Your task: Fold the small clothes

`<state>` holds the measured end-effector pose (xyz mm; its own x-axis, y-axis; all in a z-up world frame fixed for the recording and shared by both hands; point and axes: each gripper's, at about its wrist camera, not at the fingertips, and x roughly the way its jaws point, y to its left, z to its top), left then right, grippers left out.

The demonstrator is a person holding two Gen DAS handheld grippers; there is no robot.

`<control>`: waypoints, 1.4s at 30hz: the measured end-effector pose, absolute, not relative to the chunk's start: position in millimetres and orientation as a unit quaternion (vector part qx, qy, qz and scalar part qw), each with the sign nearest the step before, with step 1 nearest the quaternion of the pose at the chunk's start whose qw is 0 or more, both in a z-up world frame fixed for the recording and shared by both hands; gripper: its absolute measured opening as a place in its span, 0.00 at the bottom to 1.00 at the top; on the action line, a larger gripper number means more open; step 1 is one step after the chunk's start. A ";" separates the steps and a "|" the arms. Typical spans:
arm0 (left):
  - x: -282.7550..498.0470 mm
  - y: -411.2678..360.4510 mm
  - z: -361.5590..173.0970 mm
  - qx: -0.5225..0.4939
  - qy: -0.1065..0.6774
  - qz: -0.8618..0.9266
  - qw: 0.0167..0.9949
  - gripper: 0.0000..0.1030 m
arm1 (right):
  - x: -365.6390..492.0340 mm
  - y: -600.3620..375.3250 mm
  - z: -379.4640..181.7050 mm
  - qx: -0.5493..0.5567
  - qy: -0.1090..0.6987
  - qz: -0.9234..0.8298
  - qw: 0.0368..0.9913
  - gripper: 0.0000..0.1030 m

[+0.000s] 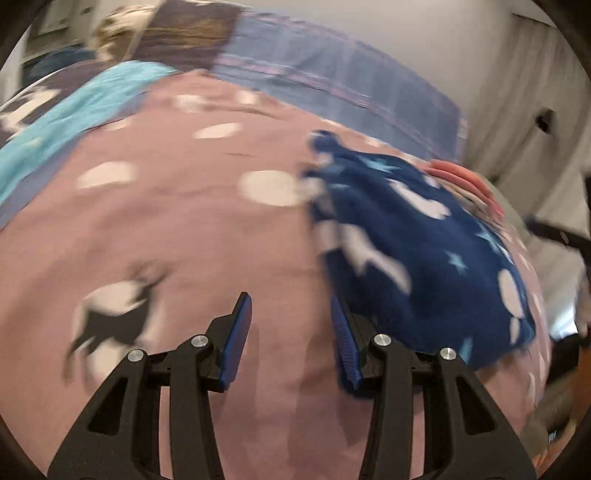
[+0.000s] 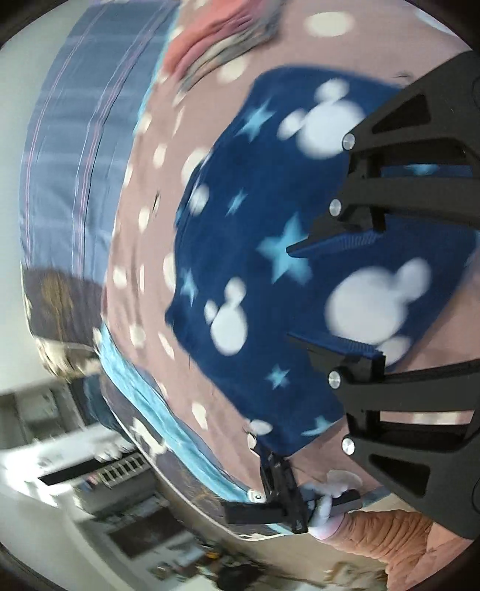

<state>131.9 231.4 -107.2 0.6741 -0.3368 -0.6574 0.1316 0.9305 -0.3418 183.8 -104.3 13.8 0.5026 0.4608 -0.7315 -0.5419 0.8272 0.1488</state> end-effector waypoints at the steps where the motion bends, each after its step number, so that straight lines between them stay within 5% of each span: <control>1: 135.5 226.9 -105.3 -0.133 0.375 -0.140 0.907 0.44 | 185.8 -95.9 13.4 -0.057 0.408 0.293 0.863 0.41; 14: 134.3 240.5 -120.8 -0.280 0.364 -0.243 0.855 0.43 | 274.0 93.4 10.5 -0.212 0.449 0.344 0.797 0.46; 23: 133.7 242.3 -124.1 -0.297 0.396 -0.328 0.804 0.43 | 302.9 192.6 -68.6 -0.383 0.516 0.305 0.703 0.47; 29: 146.0 225.1 -136.1 -0.285 0.427 -0.344 0.786 0.46 | 306.3 190.2 -87.8 -0.419 0.543 0.299 0.664 0.59; 31: 149.7 223.3 -135.2 -0.286 0.425 -0.347 0.785 0.46 | 304.7 188.2 -89.2 -0.415 0.537 0.301 0.670 0.45; 32: 150.0 222.6 -134.5 -0.286 0.424 -0.346 0.787 0.46 | 304.2 188.3 -90.5 -0.414 0.532 0.300 0.675 0.13; 33: 148.6 223.0 -133.7 -0.284 0.424 -0.344 0.788 0.39 | 305.1 187.3 -91.3 -0.418 0.519 0.285 0.689 0.08; 36: 135.2 226.3 -126.4 -0.250 0.420 -0.334 0.806 0.12 | 309.9 179.4 -77.8 -0.359 0.507 0.288 0.728 0.00; 39: 124.8 230.7 -137.9 -0.205 0.439 -0.328 0.811 0.10 | 321.8 174.3 -56.0 -0.313 0.459 0.296 0.777 0.00; 42: 127.6 242.8 -149.2 -0.255 0.441 -0.346 0.788 0.10 | 345.4 169.8 -71.1 -0.273 0.495 0.285 0.774 0.00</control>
